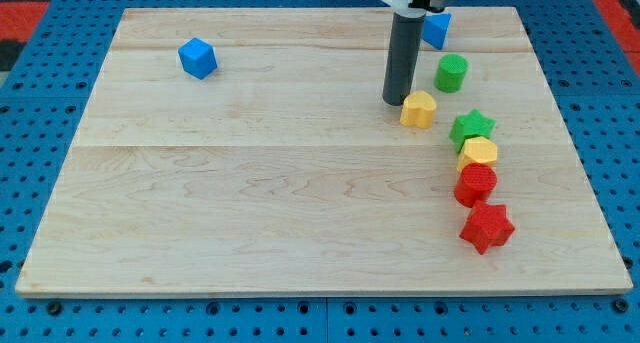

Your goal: Push the yellow heart between the green circle and the green star

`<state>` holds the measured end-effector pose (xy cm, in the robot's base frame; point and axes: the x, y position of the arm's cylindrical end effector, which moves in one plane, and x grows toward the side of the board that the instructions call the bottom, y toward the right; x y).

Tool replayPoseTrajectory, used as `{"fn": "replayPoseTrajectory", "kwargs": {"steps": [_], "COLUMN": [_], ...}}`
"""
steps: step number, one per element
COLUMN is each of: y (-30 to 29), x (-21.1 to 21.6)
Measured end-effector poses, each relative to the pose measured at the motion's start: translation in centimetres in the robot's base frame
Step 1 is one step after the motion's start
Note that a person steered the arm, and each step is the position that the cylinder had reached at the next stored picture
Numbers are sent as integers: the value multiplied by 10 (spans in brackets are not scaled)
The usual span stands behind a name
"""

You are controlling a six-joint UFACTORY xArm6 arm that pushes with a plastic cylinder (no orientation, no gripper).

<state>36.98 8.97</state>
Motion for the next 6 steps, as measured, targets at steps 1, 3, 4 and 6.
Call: {"fn": "replayPoseTrajectory", "kwargs": {"steps": [1, 3, 4, 6], "y": [-2, -25, -33, -3], "x": [15, 38, 64, 62]}}
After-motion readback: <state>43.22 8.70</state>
